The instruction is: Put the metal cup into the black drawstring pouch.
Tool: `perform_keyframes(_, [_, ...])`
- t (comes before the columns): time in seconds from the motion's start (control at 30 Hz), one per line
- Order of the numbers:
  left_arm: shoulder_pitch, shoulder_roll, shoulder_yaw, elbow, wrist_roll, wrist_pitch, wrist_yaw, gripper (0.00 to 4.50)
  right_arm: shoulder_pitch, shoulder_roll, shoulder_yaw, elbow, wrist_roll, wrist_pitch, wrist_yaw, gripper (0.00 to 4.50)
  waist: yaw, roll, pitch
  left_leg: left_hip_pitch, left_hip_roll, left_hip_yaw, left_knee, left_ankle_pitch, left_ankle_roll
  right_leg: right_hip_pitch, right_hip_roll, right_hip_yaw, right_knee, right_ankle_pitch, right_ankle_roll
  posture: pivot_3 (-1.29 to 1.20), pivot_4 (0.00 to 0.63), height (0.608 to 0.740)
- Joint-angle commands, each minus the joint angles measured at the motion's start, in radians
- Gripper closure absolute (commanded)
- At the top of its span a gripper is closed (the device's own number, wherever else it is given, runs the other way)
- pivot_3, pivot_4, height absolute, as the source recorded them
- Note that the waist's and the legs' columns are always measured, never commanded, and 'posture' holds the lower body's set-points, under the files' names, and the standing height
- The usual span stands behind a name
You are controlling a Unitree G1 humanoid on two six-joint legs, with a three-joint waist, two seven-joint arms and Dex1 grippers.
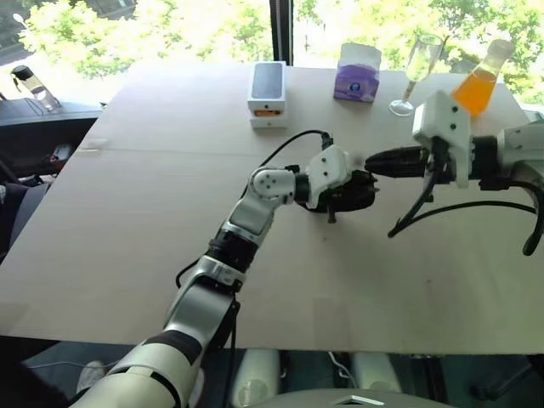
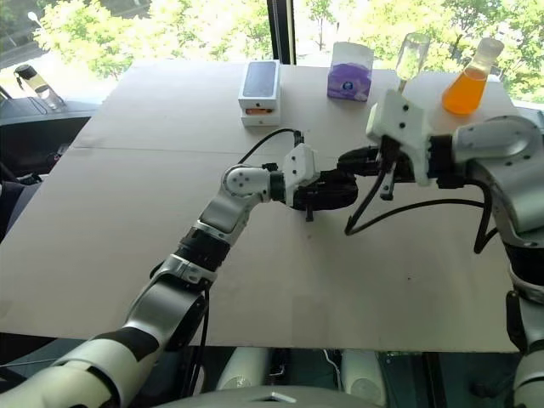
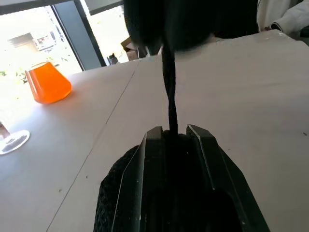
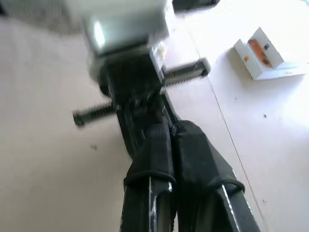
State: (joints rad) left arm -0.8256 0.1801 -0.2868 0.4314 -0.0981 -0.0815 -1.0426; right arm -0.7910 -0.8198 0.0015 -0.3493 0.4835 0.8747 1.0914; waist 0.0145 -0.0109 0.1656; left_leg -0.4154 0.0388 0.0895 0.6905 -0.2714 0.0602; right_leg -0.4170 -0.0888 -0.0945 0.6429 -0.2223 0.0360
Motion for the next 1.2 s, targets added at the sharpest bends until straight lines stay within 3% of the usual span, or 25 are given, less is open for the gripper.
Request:
perform_keyframes(0.03, [0.002, 0.000, 0.003, 0.010, 0.020, -0.014, 0.025, 4.38, -0.070, 0.049, -0.157, -0.017, 0.174, 0.149, -0.081, 4.50, 0.002, 0.000, 0.000, 0.000, 0.000, 0.000, 0.000, 0.000, 0.000, 0.000, 0.000, 0.000, 0.000, 0.000, 0.000, 0.00, 0.150, 0.737])
perform_keyframes(0.27, [0.012, 0.010, 0.013, 0.011, 0.022, -0.010, 0.053, 4.38, -0.182, 0.213, -0.379, 0.050, 0.431, 0.318, -0.321, 4.50, 0.000, 0.000, 0.000, 0.000, 0.000, 0.000, 0.000, 0.000, 0.000, 0.000, -0.001, 0.000, 0.001, 0.000, 0.000, 0.00, 0.150, 0.737])
perform_keyframes(0.5, [0.041, 0.043, 0.010, 0.015, 0.050, 0.021, 0.065, 4.38, -0.276, 0.293, -0.570, 0.133, 0.654, 0.296, -0.569, 4.50, 0.001, 0.000, 0.000, -0.001, -0.001, 0.000, 0.000, 0.000, 0.000, 0.000, -0.001, 0.000, 0.001, 0.000, 0.000, 0.00, 0.150, 0.737])
perform_keyframes(0.93, [0.039, 0.131, -0.010, 0.090, 0.097, 0.034, 0.069, 4.38, -0.174, 0.221, -0.688, 0.152, 0.808, 0.154, -0.821, 4.50, 0.004, 0.002, -0.009, 0.001, -0.001, 0.001, -0.002, 0.000, 0.001, 0.003, 0.000, -0.002, -0.002, 0.000, 0.000, 0.00, 0.150, 0.737])
perform_keyframes(1.2, [0.005, 0.117, 0.011, 0.111, 0.081, -0.006, 0.065, 4.38, 0.110, 0.113, -0.578, 0.016, 0.737, 0.131, -0.767, 4.50, -0.002, 0.005, -0.013, 0.009, 0.000, 0.004, -0.002, -0.003, 0.006, 0.005, 0.000, 0.005, 0.003, 0.000, 0.000, 0.00, 0.150, 0.737])
